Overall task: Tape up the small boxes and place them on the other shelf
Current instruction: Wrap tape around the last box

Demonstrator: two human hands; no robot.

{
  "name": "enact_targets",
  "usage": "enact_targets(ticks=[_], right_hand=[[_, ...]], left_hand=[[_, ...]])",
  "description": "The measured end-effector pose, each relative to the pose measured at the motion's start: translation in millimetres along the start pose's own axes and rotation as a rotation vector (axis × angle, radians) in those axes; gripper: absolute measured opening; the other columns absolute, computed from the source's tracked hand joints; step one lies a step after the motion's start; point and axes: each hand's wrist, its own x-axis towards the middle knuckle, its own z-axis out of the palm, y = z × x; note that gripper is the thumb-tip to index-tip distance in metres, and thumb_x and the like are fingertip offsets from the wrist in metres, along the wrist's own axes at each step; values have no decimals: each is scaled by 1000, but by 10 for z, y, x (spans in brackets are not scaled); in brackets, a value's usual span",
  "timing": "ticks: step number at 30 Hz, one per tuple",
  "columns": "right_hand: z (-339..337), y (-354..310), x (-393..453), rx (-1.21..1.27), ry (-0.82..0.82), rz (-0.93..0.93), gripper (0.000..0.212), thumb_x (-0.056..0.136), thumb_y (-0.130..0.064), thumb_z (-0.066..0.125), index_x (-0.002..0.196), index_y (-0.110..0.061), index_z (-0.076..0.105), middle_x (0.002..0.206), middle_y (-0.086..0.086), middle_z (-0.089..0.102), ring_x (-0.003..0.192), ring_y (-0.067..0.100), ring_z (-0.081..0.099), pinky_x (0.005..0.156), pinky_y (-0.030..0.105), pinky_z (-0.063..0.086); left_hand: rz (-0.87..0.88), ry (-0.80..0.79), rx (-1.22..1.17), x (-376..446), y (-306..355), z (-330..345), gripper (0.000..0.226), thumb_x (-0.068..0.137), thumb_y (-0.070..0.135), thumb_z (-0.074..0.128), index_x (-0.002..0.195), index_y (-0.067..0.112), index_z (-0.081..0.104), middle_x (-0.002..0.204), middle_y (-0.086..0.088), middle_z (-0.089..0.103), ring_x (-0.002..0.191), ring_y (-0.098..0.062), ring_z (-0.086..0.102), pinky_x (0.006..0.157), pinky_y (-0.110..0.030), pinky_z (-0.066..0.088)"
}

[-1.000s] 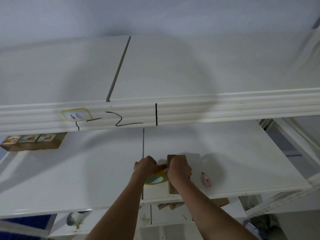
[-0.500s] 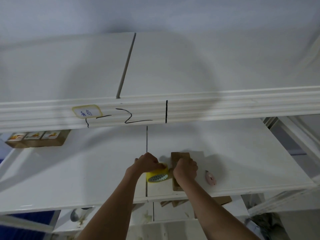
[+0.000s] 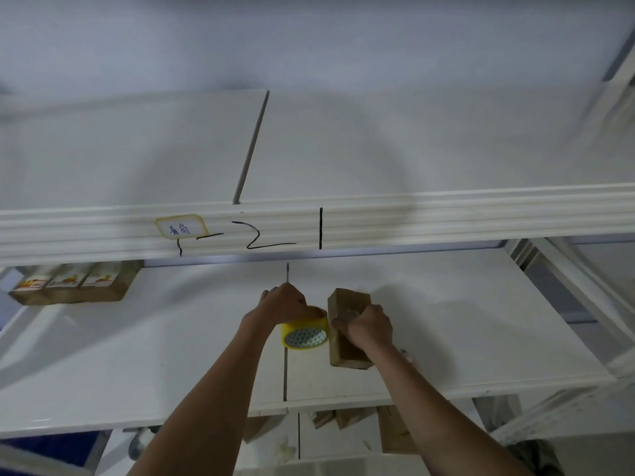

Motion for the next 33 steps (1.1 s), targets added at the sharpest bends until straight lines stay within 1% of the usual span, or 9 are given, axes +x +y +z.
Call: enact_targets(ticks=[5,7,10,18,21,22,26,30,33], right_hand=[[-153,-62,-62,34,24,-44,70,80,-54,75,129,-9,52,122,7,62,106,26,63,76,29,46],[-244,-76,-78,101,24,-39,69,77,-53,77,125,-9,53,112,4,63,97,24,62,74,30,48],[-343,-76,-71,135,9,-71,71,70,-52,81,120,-11,50,110,3,61,100,25,62,74,33,50],[-476,-55,1,401,-137,-81,61,61,-53,75,109,-18,61,104,2,67,95,21,65,79,38,59],[-536,-51,9,489,-188,-90,45,74,-46,73,106,-18,60,101,2,68,94,18,65,76,35,57],[-546,-53,8,520,-212,-86,43,76,-47,72,105,-18,61,101,2,69,94,18,66,80,37,58],[-450,-88,11,566,-318,-66,69,62,-67,77,110,-19,64,103,4,73,97,22,69,90,41,57],[-490,-92,34,661,-389,-102,67,63,-54,89,112,-12,70,100,6,77,96,24,73,96,42,56],[-613,-84,68,640,-448,-173,64,63,-46,92,114,-14,72,100,4,78,96,21,74,96,41,56]], left_hand=[[0,80,66,-51,57,-142,68,78,81,54,94,20,76,83,6,59,85,-16,58,86,-31,40],[-20,160,118,-98,2,-149,69,74,84,56,89,20,75,83,5,62,83,-17,59,90,-33,39],[-53,187,109,-152,-24,-167,72,70,85,58,90,18,77,86,2,68,85,-18,64,88,-31,42],[-52,227,105,-217,127,-305,75,72,87,53,94,19,75,93,0,71,91,-19,67,91,-31,47],[-51,258,59,-216,178,-315,75,72,88,52,95,20,75,94,2,72,90,-18,68,92,-32,48],[-54,264,37,-214,196,-325,75,71,88,52,95,21,75,93,2,72,90,-18,68,91,-32,49],[-30,272,-50,-207,330,-443,69,72,84,57,89,20,76,88,1,73,87,-19,68,85,-32,52],[-7,202,-35,-199,420,-579,69,68,86,59,83,21,73,81,3,69,75,-14,64,71,-26,48],[6,135,-171,-203,355,-535,59,69,82,64,70,23,65,74,3,66,74,-14,66,68,-26,52]])
